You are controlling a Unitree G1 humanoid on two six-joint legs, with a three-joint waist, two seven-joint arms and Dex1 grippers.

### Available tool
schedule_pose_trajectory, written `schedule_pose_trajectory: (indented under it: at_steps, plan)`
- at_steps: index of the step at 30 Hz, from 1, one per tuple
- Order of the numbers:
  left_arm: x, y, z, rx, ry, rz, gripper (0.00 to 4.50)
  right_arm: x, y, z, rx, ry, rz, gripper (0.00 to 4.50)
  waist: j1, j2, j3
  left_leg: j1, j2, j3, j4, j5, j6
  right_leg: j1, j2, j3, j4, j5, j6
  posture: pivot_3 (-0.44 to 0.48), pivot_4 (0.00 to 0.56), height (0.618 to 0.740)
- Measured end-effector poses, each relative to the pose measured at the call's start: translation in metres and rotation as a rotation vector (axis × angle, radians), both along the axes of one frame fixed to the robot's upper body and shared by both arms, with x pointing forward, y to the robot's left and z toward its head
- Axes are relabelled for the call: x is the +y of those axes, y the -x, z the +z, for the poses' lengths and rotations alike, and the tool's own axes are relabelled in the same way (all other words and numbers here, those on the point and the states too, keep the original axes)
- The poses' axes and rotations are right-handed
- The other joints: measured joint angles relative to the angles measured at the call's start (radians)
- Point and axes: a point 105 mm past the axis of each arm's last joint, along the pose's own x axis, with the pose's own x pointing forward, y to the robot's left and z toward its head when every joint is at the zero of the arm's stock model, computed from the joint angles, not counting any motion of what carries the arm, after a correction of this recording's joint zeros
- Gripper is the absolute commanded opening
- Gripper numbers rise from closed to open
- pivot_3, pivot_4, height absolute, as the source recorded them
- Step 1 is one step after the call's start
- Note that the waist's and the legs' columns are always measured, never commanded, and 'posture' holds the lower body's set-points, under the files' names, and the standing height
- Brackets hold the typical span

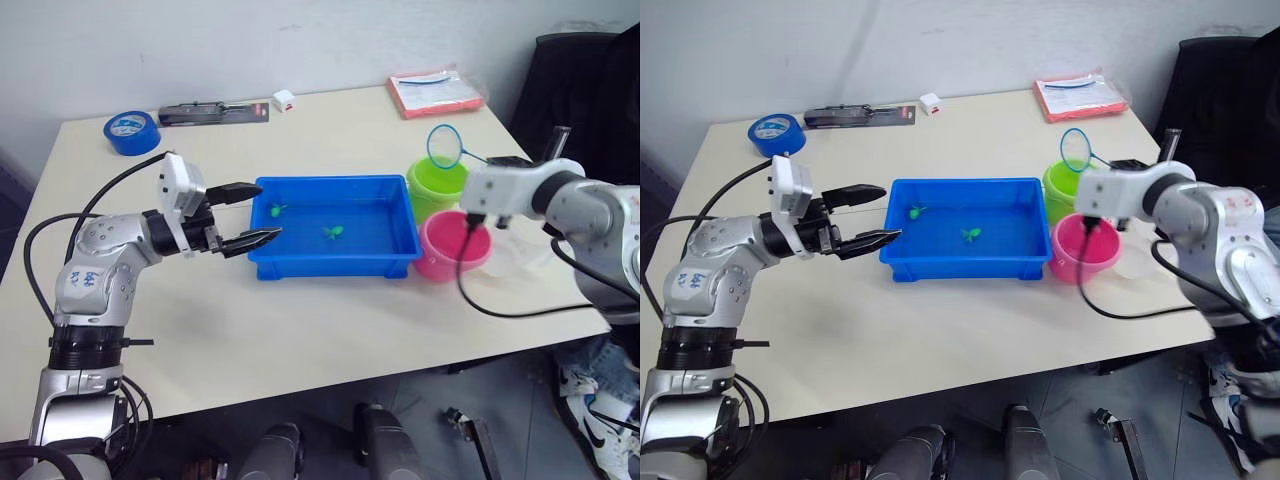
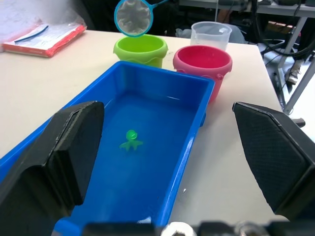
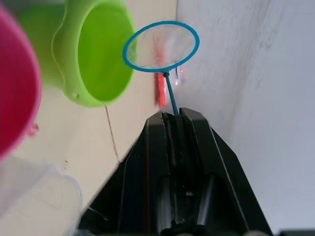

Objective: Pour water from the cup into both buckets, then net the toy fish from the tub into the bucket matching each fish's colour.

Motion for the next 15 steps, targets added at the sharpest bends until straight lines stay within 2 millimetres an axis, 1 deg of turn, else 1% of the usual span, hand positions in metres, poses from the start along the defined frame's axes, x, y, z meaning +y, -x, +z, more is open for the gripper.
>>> schedule_pose_trajectory:
  at_steps: [2, 3, 4, 5, 8, 12, 15]
  plan:
    - [0.000, 0.003, -0.003, 0.006, -0.004, 0.005, 4.50, 0.005, 0.007, 0.007, 0.072, -0.146, 0.007, 0.78, 0.006, 0.000, 0.000, 0.000, 0.000, -0.001, 0.000, 0.000, 0.000, 0.000, 0.000, -0.001, -0.001, 0.000, 0.000, 0.000, 0.150, 0.740]
    - [0.001, 0.003, -0.003, 0.005, -0.004, 0.008, 4.50, 0.007, 0.009, 0.006, 0.102, -0.181, 0.007, 0.78, 0.010, 0.000, 0.000, 0.000, 0.000, -0.002, 0.000, 0.000, 0.000, 0.001, 0.000, -0.001, -0.001, 0.000, 0.000, 0.000, 0.150, 0.740]
    - [0.003, 0.003, -0.003, 0.007, -0.003, 0.018, 4.50, 0.010, 0.011, 0.004, 0.152, -0.236, 0.008, 0.78, 0.013, 0.000, 0.000, 0.000, -0.001, -0.002, 0.001, 0.000, 0.000, 0.002, -0.001, -0.001, -0.001, 0.000, 0.000, 0.000, 0.150, 0.740]
    - [0.006, 0.004, -0.003, 0.009, -0.003, 0.030, 4.50, 0.014, 0.016, -0.002, 0.237, -0.314, 0.007, 0.78, 0.015, 0.000, 0.000, 0.000, -0.001, -0.002, 0.001, 0.000, 0.001, 0.002, -0.001, -0.001, -0.001, 0.000, 0.000, 0.000, 0.150, 0.740]
    - [0.009, 0.005, -0.003, 0.012, -0.014, 0.041, 4.50, 0.023, 0.023, -0.017, 0.403, -0.429, -0.010, 0.78, 0.018, 0.000, 0.000, 0.000, -0.002, -0.002, 0.001, 0.000, 0.001, 0.001, -0.002, -0.001, -0.001, 0.000, 0.000, 0.000, 0.150, 0.740]
    - [0.007, 0.009, 0.000, -0.005, -0.021, 0.035, 4.50, 0.035, 0.030, -0.024, 0.549, -0.476, -0.026, 0.78, 0.018, 0.000, 0.000, 0.000, -0.001, -0.002, 0.001, 0.000, 0.001, 0.001, -0.002, -0.001, -0.001, 0.000, 0.000, 0.000, 0.150, 0.740]
    - [0.007, 0.012, -0.001, -0.005, -0.024, 0.037, 4.50, 0.040, 0.035, -0.028, 0.622, -0.493, -0.046, 0.78, 0.019, 0.000, 0.000, 0.000, -0.001, -0.001, 0.000, 0.000, 0.001, 0.001, -0.002, -0.001, -0.001, 0.000, 0.000, 0.000, 0.150, 0.740]
